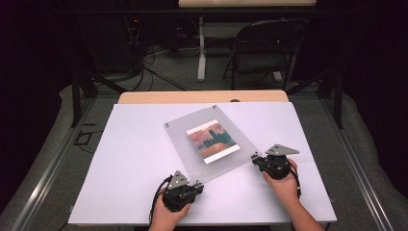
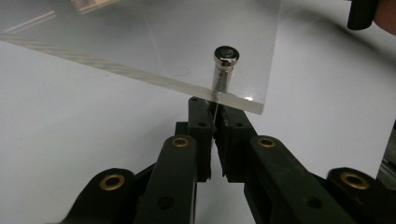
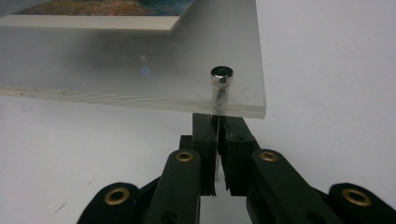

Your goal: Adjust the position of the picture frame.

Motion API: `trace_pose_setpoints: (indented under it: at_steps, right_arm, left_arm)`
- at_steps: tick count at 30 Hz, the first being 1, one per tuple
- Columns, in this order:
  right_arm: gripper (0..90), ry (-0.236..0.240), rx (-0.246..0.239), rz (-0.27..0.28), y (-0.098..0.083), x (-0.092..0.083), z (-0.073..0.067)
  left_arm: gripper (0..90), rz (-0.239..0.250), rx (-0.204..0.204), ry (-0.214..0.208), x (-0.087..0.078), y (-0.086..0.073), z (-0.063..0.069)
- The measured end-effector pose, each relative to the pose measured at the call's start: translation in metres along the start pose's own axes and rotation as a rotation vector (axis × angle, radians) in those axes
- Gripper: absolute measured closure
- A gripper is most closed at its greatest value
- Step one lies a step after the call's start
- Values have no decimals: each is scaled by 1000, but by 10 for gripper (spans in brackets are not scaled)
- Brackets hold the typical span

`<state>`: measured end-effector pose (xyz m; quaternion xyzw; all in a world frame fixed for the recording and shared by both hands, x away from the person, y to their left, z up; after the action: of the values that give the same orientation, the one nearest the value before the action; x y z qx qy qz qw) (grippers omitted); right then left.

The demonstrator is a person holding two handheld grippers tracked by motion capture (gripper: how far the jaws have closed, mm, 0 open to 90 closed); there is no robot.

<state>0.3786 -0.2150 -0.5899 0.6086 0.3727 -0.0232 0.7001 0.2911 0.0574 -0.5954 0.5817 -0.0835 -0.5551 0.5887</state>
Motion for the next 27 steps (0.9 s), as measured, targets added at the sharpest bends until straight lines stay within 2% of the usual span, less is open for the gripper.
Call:
trace_pose_setpoints:
  at_steps: [3, 10, 16, 22, 27]
  right_arm:
    - [850, 8, -2, 19, 5, -6, -3]
    - [850, 28, -6, 42, 10, -11, -7]
    - [850, 65, -2, 57, 13, -16, -15]
    - [849, 113, -4, 73, 14, -21, -29]
    - [848, 132, -4, 76, 15, -24, -36]
  left_arm:
    - [847, 21, -6, -12, -7, 4, 0]
    - [847, 29, -15, -22, -17, 8, -3]
    - [848, 49, -25, -5, -28, 11, -11]
    - [848, 71, -59, 25, -38, 13, -24]
    - [847, 93, -78, 40, -44, 16, -34]
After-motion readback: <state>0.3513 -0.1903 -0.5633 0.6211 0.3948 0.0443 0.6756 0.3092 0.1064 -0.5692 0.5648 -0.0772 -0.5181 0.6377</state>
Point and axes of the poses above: each handheld gripper's, and its own axes: x roughly forward along the jaws, y roughly out of its top, z roughly to its right, the point moved 6 cm from there along x, roughly forward along the jaws, and after that the axes turned 6 degrees about -y, right-handed, at the moved point
